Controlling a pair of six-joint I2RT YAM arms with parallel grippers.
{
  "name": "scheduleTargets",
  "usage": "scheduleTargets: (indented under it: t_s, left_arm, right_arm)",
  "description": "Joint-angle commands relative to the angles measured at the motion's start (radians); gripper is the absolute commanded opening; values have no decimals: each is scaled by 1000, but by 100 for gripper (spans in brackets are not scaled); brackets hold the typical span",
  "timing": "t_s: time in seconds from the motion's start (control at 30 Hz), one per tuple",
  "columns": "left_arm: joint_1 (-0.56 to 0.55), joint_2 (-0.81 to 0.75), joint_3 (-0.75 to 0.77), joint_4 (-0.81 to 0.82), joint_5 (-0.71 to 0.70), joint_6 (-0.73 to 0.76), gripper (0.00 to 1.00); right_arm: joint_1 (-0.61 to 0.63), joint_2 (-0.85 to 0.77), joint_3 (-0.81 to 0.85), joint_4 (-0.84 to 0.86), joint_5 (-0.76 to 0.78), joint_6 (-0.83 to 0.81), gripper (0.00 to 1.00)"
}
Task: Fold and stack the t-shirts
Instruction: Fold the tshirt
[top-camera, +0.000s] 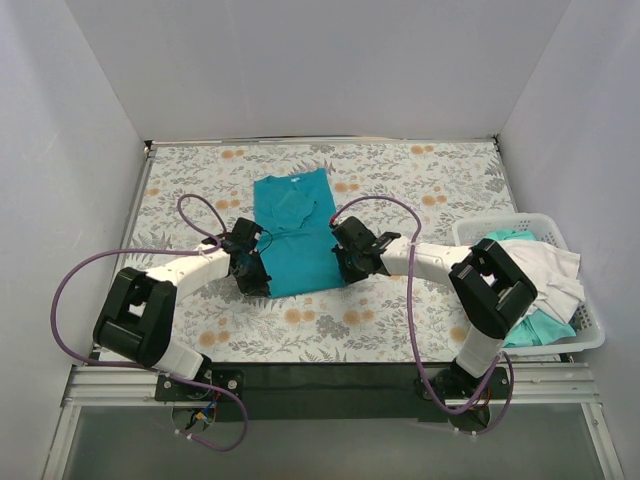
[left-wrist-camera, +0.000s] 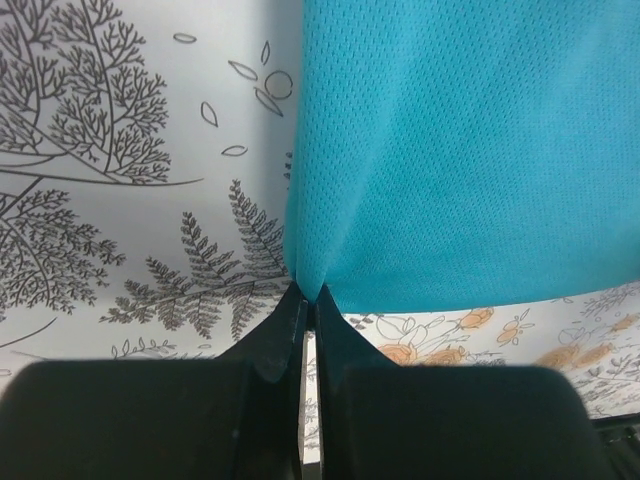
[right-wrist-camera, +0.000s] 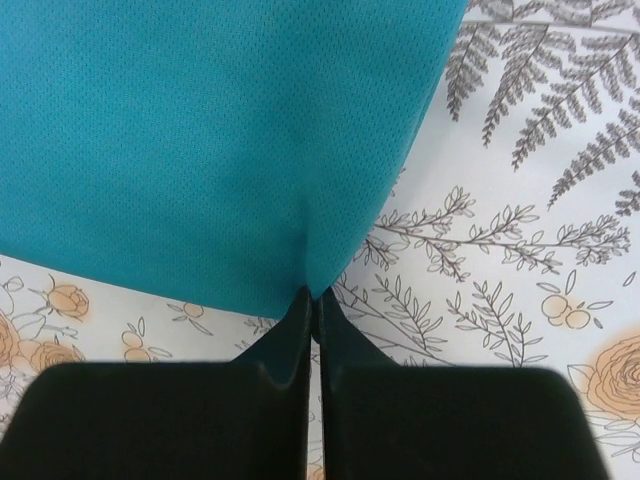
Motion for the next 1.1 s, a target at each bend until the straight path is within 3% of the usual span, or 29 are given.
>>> scheduleTargets:
  t_s: [0.0,0.1,0.27,0.57,0.8,1.07]
  left_arm:
    - [-5,-38,42,-92,1,46,0]
    - [-5,-92,58,-161,36,61,0]
    - [-27,-213,9,-260,209,45,0]
    - [-91,-468,-25,-491,323,-17,0]
    - [-91,-525,116,-570,217,-103,0]
    - [-91,-427,182,-375,40,-167,0]
  right_arm:
    - [8,20,-71,-244,-31,-40,1]
    - [8,-60,-71,-296,-76,-60,1]
    - [9,-227,-83,-454,-188,-84,1]
    - [14,-411,-60,-684,-334,-84,1]
    - [11,-427,131,-834,-297,-104,1]
    - [-44,-307,367,-862,-219,-182,1]
